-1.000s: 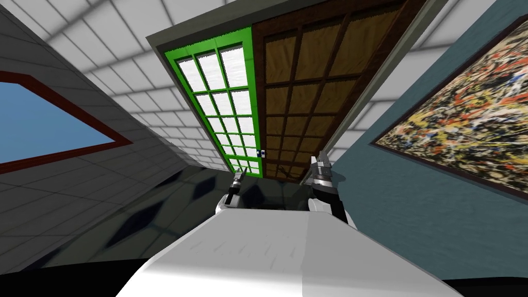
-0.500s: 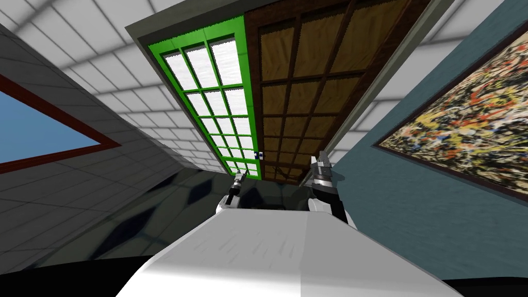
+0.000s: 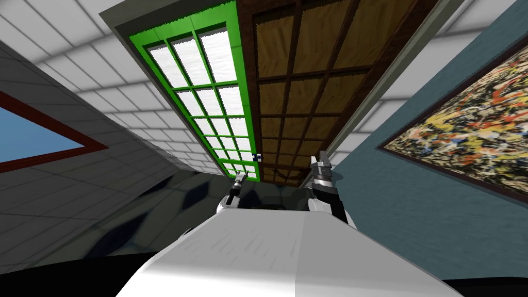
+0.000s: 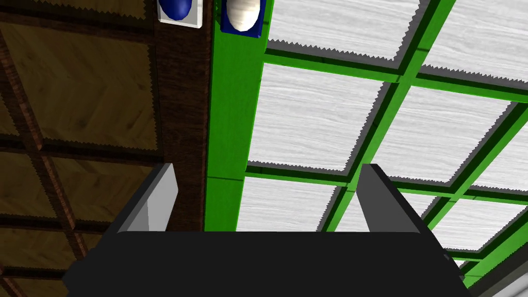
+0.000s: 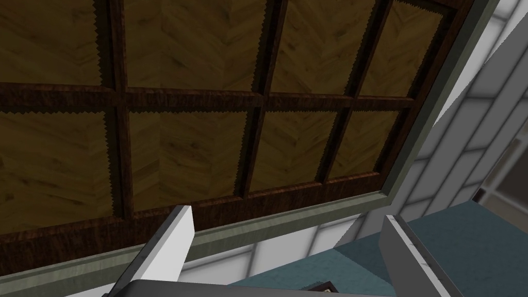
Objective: Pull the door open
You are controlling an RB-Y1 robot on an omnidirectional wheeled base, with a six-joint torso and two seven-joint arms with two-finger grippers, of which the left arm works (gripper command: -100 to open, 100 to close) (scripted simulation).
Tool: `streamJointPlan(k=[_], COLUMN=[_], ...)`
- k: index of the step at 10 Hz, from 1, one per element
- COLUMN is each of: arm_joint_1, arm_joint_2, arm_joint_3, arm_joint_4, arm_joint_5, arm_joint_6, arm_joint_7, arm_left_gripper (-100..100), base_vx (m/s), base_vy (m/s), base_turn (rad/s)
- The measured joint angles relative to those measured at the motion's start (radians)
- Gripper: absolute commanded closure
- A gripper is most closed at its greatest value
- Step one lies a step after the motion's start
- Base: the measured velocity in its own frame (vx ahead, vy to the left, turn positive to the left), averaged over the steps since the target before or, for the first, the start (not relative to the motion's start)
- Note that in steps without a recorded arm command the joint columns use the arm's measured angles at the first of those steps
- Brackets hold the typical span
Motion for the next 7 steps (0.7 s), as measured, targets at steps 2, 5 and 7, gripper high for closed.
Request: streamJointPlan(k=[2, 5, 7], arm_joint_1=[-0.017, -0.044, -0.065], arm_joint_2=[0.003, 0.009, 0.009], arm_joint_3=[0.0, 0.001, 0.003], arm_joint_4=[0.044, 0.11, 0.153], arm_joint_5=[-0.005, -0.011, -0.015], arm_joint_6=[-0.005, -0.018, -0.025], arm_joint_7=[-0.041, -0.095, -0.128], arm_left_gripper=[-100, -100, -100], base_vx=[0.142, 0.143, 0.137], base_vy=[-0.031, -0.03, -0.027], base_turn=[-0.023, -0.034, -0.038])
